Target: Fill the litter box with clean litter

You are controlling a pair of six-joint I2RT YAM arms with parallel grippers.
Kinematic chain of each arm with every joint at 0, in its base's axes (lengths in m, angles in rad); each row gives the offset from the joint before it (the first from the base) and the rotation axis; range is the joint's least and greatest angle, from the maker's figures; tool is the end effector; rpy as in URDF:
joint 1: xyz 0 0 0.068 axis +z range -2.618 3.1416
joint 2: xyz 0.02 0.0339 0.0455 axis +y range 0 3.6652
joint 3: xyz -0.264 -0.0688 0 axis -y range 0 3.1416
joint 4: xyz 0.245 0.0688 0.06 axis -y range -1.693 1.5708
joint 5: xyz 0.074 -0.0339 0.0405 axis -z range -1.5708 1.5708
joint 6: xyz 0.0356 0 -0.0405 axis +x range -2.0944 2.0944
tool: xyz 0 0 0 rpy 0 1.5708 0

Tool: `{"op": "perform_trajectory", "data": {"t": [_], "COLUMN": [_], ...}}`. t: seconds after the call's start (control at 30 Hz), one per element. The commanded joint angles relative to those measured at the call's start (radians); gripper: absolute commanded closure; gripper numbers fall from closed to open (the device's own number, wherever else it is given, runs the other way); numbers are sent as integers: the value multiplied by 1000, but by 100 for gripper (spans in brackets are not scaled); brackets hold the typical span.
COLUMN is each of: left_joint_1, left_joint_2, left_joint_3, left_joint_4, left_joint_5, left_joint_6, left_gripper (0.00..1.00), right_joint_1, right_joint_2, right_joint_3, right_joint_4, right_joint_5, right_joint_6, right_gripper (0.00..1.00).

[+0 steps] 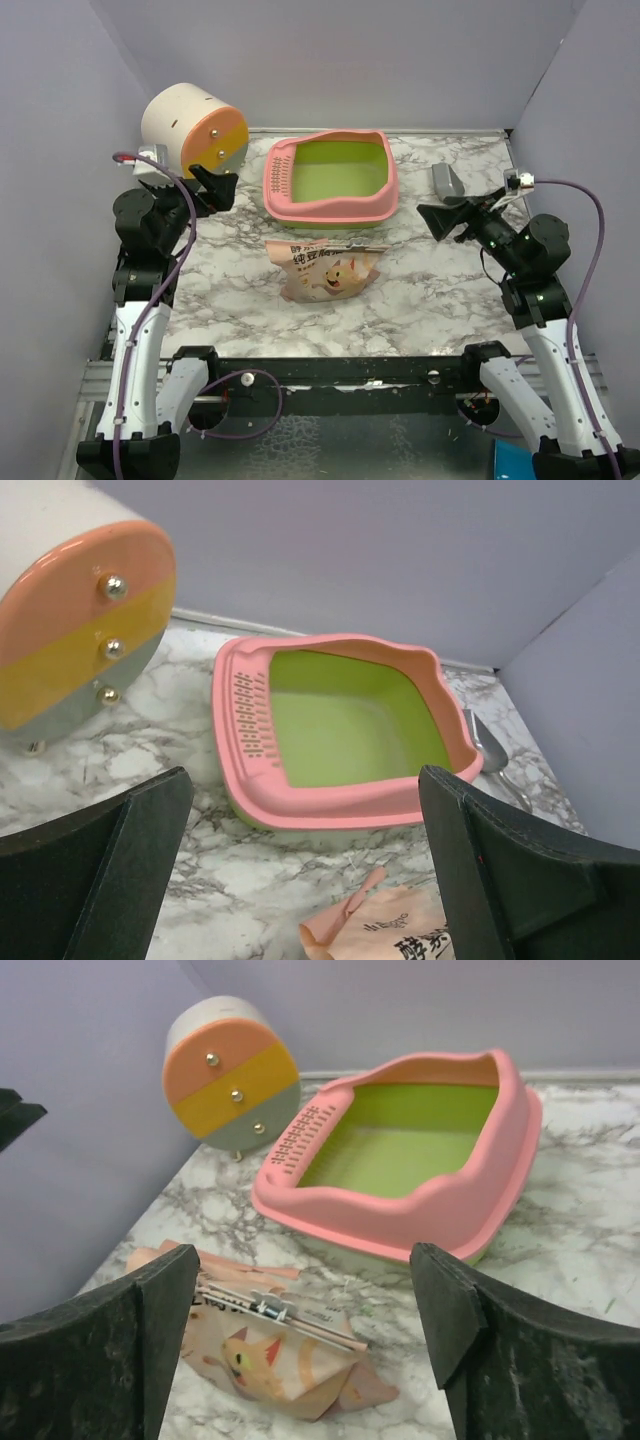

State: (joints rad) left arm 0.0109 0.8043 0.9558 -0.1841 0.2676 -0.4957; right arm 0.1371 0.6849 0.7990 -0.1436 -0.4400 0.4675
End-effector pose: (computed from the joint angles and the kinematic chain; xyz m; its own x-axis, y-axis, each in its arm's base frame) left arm 0.1784 -0.0075 0.3964 -0.1494 -0.4604 -0.8751 0.2077 0.8506 -0.4830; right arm 0.1547 0.0367 0.3649 -0.2719 0.3741 -0.8866 -0.4737 0.7500 0.4617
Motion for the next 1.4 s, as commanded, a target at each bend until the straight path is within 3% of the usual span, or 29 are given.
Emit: {"op": "perform_trajectory", "data": {"t": [0.0, 0.1, 0.2, 0.23, 0.27, 0.3, 0.37, 0.43, 0.47, 0.57, 0.7, 0.83, 1.07, 1.37], "left_joint_1": [-2, -2, -2, -2, -3, -6, -10, -27, -47, -130, -262, -328, -425, -536], "left_joint_2": [-21, -48, -45, -40, -35, -28, -3, 31, 47, 112, 237, 308, 380, 478], "left_joint_3": [0, -85, -143, -148, -145, -137, -121, -99, -90, -21, 130, 176, 159, 125], "left_joint_4": [81, 240, 349, 342, 308, 261, 146, 49, 4, -143, -314, -354, -359, -347], "left_joint_5": [191, 448, 620, 628, 620, 611, 576, 552, 543, 510, 418, 387, 358, 152], "left_joint_6": [48, 54, 46, 58, 95, 136, 213, 295, 334, 498, 660, 712, 763, 798], "left_gripper": [1, 1, 4, 14, 28, 50, 74, 89, 91, 82, 56, 42, 39, 35], "right_joint_1": [-1, -1, -1, -1, -1, -1, -1, -1, -1, -1, -1, -1, -1, -1], "right_joint_2": [-10, 24, 48, 52, 54, 58, 73, 108, 136, 246, 416, 488, 472, 439], "right_joint_3": [26, 32, 31, 30, 25, 19, 7, 1, 3, 20, 94, 141, 145, 117], "right_joint_4": [7, -4, 4, 4, 5, 6, -3, -24, -41, -77, -137, -147, -134, -110], "right_joint_5": [-22, -82, -125, -128, -135, -137, -146, -190, -213, -282, -388, -424, -420, -439], "right_joint_6": [-96, -105, -124, -133, -148, -156, -178, -205, -217, -234, -252, -260, -260, -259], "right_gripper": [8, 7, 21, 26, 30, 33, 41, 50, 56, 58, 45, 39, 38, 38]}}
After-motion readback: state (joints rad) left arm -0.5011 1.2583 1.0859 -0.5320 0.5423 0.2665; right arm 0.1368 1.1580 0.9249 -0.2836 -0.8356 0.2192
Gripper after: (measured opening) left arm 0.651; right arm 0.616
